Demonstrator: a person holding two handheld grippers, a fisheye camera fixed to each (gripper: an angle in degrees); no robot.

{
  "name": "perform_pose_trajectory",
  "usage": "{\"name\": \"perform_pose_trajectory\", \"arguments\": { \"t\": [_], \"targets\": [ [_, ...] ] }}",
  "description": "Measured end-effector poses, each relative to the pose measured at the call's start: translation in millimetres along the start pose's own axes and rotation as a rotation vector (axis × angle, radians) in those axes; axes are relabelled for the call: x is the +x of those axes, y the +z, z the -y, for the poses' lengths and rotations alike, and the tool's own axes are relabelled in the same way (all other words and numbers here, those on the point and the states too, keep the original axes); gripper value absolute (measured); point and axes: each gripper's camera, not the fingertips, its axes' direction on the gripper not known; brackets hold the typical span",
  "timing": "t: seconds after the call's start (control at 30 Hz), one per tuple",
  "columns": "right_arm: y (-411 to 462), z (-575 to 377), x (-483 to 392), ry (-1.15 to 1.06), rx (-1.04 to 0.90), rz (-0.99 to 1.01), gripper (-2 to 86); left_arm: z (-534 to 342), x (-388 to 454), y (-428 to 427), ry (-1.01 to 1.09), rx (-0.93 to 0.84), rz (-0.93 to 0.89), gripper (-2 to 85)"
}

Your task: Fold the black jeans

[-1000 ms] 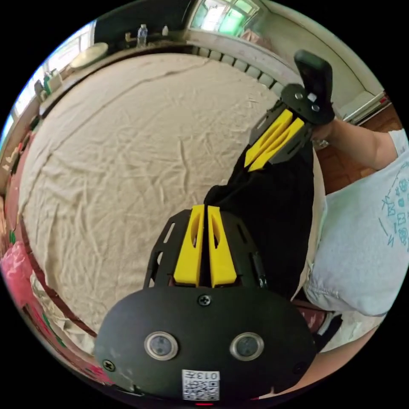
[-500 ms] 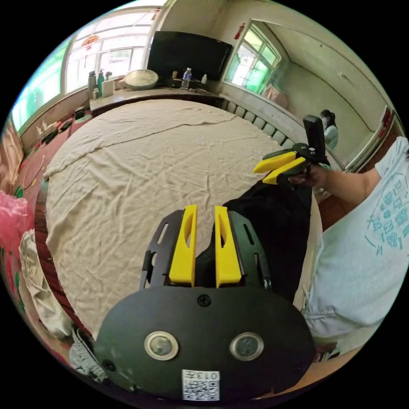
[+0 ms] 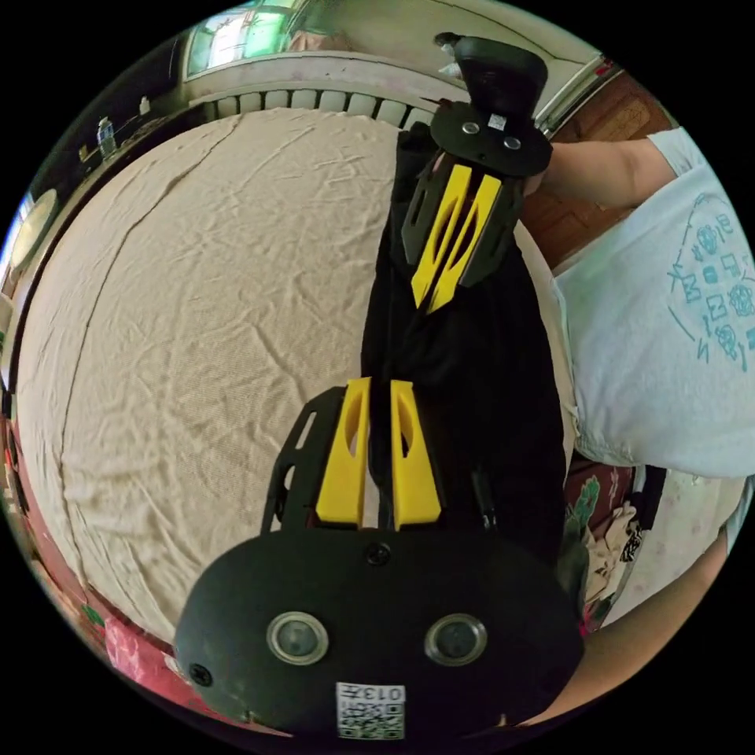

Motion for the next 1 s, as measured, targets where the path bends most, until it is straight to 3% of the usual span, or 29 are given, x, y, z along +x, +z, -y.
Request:
{"name": "perform_pose_trajectory", "arguments": {
  "t": [0.07,0.13,0.2,0.3,0.33,0.43,0.57,0.77,0.9,1.0],
  "targets": [
    [-5.2,-8.0,7.2,0.072,0.04,-0.025,0.9,-14.9,5.1,-27.3,-0.039,0.092,0.087,3.1],
    [-11.7,-23.6,27.4,0.193,0.15,0.048,0.8,-43.8,-1.2,-45.1,-0.139,0.26,0.04,2.2],
    [-7.8,-43.4,67.2,0.392,0.294,0.253,1.0,-69.0,-7.2,-46.1,-0.232,0.371,0.002,1.5],
    [14.9,-47.8,98.1,0.522,0.272,0.34,1.8,-86.8,-20.8,-31.7,-0.383,0.418,-0.02,0.4],
    [18.4,-47.6,101.7,0.535,0.246,0.34,2.1,-92.4,-25.4,-31.6,-0.468,0.389,0.045,0.3],
    [2.2,-54.3,103.0,0.492,0.242,0.305,4.8,-114.1,-20.3,-62.2,-0.494,0.473,0.07,0.7],
    [-31.6,-70.9,82.0,0.423,0.25,0.08,7.8,-136.2,23.5,-86.5,-0.456,0.296,0.23,4.1],
    [22.2,-56.9,54.7,0.254,0.047,-0.06,7.1,-156.0,60.0,-31.0,-0.423,-0.081,0.306,7.3],
    [37.2,-52.5,60.3,0.278,0.011,-0.124,1.4,-174.0,56.6,-31.0,-0.541,0.016,0.23,3.6],
    [30.6,-56.0,58.2,0.311,0.031,-0.148,0.9,-185.2,82.1,-40.0,-0.572,0.052,0.298,2.4]
  ]
}}
